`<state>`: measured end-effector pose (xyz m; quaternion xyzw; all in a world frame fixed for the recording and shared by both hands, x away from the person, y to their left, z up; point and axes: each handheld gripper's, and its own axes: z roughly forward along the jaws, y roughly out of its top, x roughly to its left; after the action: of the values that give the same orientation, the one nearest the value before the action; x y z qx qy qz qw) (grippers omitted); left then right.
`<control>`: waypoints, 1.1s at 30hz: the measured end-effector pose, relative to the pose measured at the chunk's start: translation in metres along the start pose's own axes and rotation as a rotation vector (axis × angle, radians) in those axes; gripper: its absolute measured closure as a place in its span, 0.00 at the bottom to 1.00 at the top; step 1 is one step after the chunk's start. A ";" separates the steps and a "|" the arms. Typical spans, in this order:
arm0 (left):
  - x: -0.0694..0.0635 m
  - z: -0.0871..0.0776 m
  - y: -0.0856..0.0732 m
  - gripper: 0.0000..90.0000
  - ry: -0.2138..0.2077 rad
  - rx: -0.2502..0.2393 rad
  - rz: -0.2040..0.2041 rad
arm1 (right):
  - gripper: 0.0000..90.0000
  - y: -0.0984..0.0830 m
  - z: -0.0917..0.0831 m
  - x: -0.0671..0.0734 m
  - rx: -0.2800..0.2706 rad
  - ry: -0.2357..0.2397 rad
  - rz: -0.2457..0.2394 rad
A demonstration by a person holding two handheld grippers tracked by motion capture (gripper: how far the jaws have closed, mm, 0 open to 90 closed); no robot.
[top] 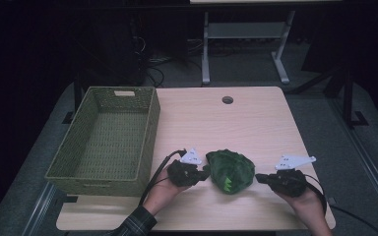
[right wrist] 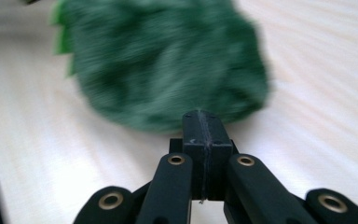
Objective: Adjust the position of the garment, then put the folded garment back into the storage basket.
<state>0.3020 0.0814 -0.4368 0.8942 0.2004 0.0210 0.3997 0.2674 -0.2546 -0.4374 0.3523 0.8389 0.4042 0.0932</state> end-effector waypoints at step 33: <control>-0.021 0.038 0.000 0.97 -0.076 0.048 0.032 | 1.00 0.028 0.057 -0.039 -0.018 0.030 0.071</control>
<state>0.2898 0.0467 -0.4596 0.9069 0.1710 -0.0115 0.3850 0.3354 -0.2337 -0.4588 0.3747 0.8237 0.4199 0.0693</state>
